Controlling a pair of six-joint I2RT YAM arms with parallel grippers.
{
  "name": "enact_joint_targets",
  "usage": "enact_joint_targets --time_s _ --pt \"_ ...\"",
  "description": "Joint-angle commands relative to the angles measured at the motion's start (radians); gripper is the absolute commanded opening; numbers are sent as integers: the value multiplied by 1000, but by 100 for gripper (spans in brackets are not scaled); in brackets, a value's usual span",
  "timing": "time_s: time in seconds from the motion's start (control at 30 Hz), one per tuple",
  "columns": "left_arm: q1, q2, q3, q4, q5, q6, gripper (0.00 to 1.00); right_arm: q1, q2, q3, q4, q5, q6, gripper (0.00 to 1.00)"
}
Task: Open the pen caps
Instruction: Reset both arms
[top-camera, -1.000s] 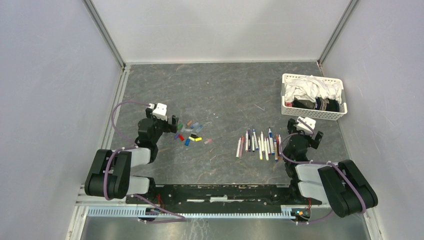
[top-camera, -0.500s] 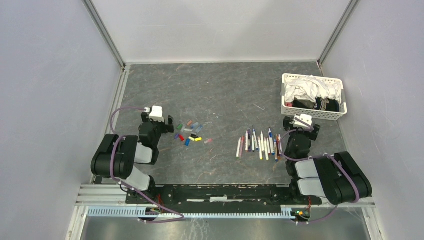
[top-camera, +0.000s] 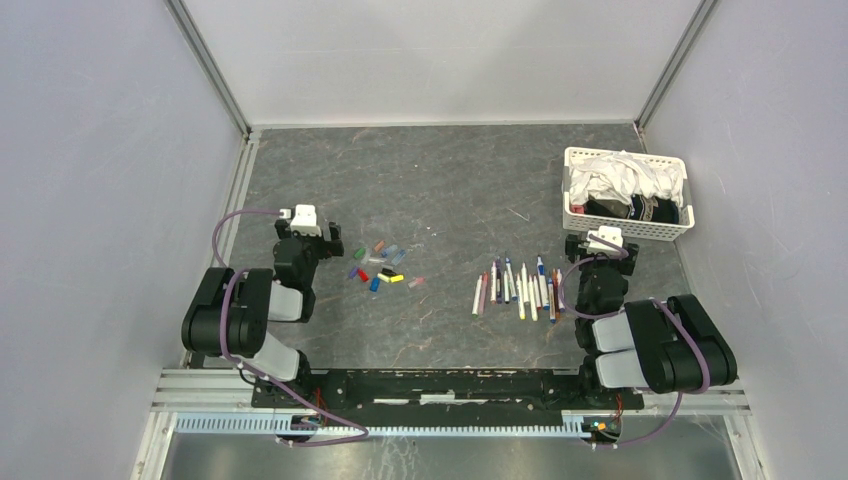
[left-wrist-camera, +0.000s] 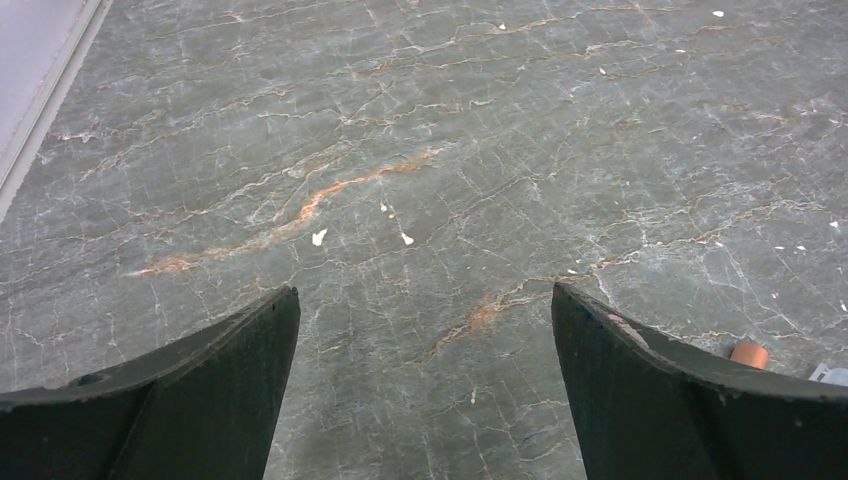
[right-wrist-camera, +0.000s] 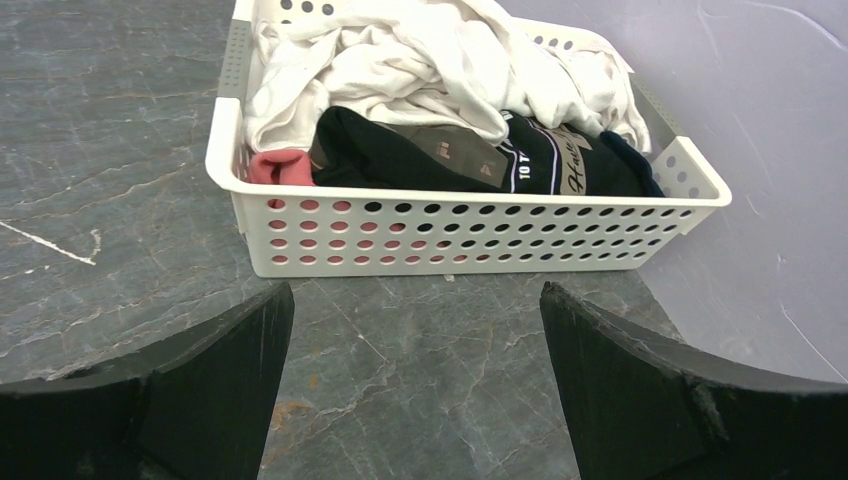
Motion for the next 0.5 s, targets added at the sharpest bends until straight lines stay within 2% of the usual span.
enact_joint_targets --time_s 0.0,0.47 --pt "3 -12 14 20 -50 -42 100 -3 -15 -110 36 -35 18 98" --pt "3 -4 28 1 -57 -42 100 -2 -16 -111 36 -35 18 98"
